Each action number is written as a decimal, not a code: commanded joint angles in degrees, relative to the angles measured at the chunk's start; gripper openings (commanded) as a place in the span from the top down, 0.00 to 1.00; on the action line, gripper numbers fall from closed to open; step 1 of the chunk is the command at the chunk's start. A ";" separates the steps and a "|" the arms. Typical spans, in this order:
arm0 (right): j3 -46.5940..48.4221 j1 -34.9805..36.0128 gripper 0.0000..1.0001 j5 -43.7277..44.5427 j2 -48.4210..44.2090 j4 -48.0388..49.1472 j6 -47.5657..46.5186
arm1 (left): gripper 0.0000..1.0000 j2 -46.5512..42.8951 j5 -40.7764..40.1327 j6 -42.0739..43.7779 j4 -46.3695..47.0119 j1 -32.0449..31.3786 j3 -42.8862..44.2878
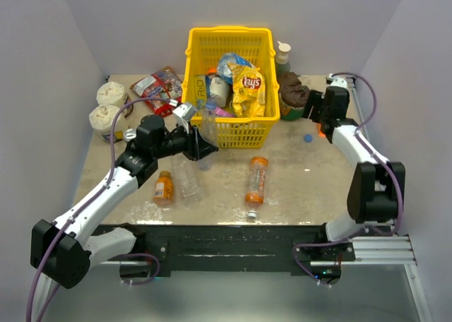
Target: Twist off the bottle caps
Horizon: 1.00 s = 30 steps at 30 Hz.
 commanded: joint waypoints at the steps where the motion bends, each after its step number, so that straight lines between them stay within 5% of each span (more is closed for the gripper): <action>1: 3.62 0.19 0.28 -14.92 -12.25 -6.49 3.58 | 0.71 0.67 4.51 1.61 0.21 0.42 -0.12; 6: 8.27 6.15 0.28 -31.79 -19.90 -13.08 8.42 | 0.71 -0.03 6.00 0.73 1.01 -0.81 -2.58; 12: 13.37 23.37 0.27 -38.24 -20.70 -17.67 10.62 | 0.72 0.76 5.75 0.90 1.10 -5.72 -3.73; 20: 14.17 36.56 0.26 -33.60 -21.32 -18.98 12.03 | 0.72 1.11 8.81 -0.41 4.70 -6.87 -4.08; 30: 15.39 38.68 0.27 -25.95 -21.41 -17.05 15.02 | 0.73 -0.38 7.24 -0.94 5.40 -9.95 -4.78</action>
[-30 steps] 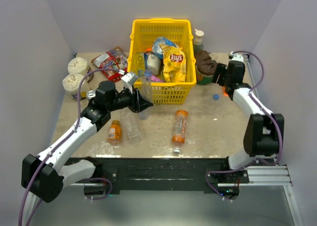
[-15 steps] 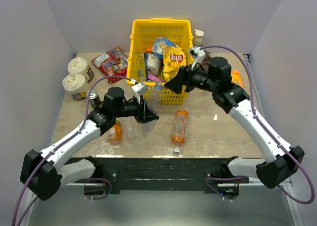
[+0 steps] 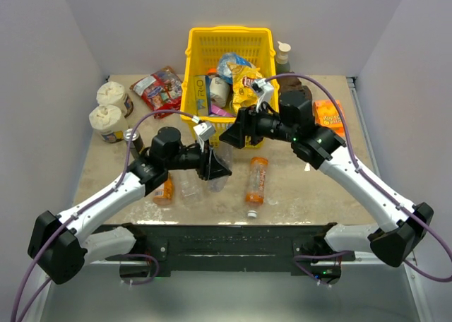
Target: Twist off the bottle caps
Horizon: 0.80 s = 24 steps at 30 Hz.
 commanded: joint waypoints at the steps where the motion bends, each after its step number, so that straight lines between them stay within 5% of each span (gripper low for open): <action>1: 4.08 0.48 0.30 4.24 -0.03 0.70 1.49 | 0.72 -1.69 0.50 -1.05 2.85 -0.84 -1.13; 4: 5.22 0.92 0.40 3.02 1.03 -0.10 0.70 | 0.72 -2.40 0.33 -1.23 2.94 -0.84 -1.58; 7: 5.40 1.45 0.60 0.74 1.82 -0.53 0.26 | 0.72 -2.75 0.24 -1.23 3.29 -0.84 -1.84; 15: 5.66 2.85 0.56 -0.51 2.88 -4.40 -1.68 | 0.72 -3.01 -0.29 -1.31 3.73 -1.01 -2.10; 22: 5.75 3.29 0.90 1.42 2.79 -4.58 -1.76 | 0.70 -3.72 -0.72 -1.40 4.17 -0.93 -2.37; 24: 5.92 3.29 1.00 4.22 1.83 -4.40 -1.85 | 0.60 -3.98 -1.51 -1.40 3.82 -0.93 -2.37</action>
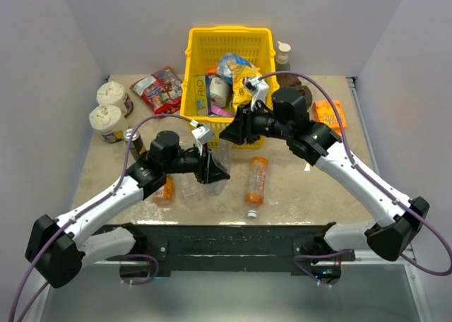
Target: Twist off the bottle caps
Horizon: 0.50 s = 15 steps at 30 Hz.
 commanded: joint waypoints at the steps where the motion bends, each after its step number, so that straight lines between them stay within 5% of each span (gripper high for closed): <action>1: 2.77 1.41 1.00 2.68 -1.30 -1.65 -0.54 | 0.49 -1.99 -1.52 -0.35 3.79 -0.23 0.30; 3: 4.18 1.41 1.00 6.53 -1.92 -3.57 -1.59 | 0.36 -2.87 -3.18 -0.35 3.53 -0.31 -0.14; 5: 7.34 1.32 1.00 9.36 -2.45 -7.77 -3.51 | 0.10 -4.18 -5.46 -0.44 3.35 -0.23 -0.58; 7: 11.11 1.41 1.00 14.09 -3.15 -10.86 -4.75 | 0.00 -5.15 -7.22 -0.27 2.83 -0.23 -0.84; 15: 22.64 1.32 1.00 32.11 -5.08 -28.97 -11.00 | 0.00 -11.30 -13.20 0.97 0.98 1.53 -2.16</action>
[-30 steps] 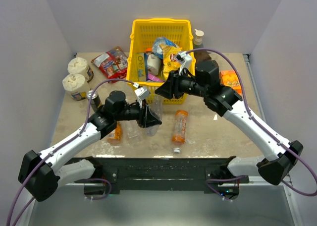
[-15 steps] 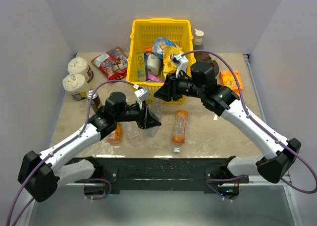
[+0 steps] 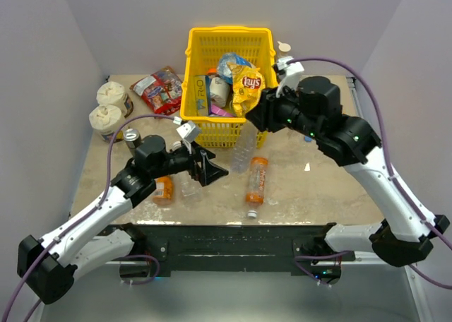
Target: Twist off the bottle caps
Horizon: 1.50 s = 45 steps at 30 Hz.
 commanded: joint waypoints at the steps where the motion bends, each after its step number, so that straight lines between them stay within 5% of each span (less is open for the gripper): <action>1: 6.10 0.10 1.00 14.86 -2.94 -11.25 -4.81 | 0.00 -4.27 -5.01 0.62 1.29 2.07 -1.85; 6: 2.69 0.10 1.00 30.49 -4.96 -11.27 -4.91 | 0.00 -6.82 -9.05 0.61 0.50 3.75 -2.04; 11: -8.03 -0.42 1.00 38.69 -7.68 1.19 -5.78 | 0.00 -7.09 -12.83 1.14 -3.36 4.37 -0.37; 25: -33.00 -12.38 1.00 37.48 -6.64 41.17 -14.57 | 0.00 -8.15 -17.93 1.32 -6.54 4.98 -0.28; 45: -34.67 -18.00 1.00 35.10 11.73 55.62 -12.38 | 0.00 -4.80 -20.13 2.90 -6.45 6.21 1.83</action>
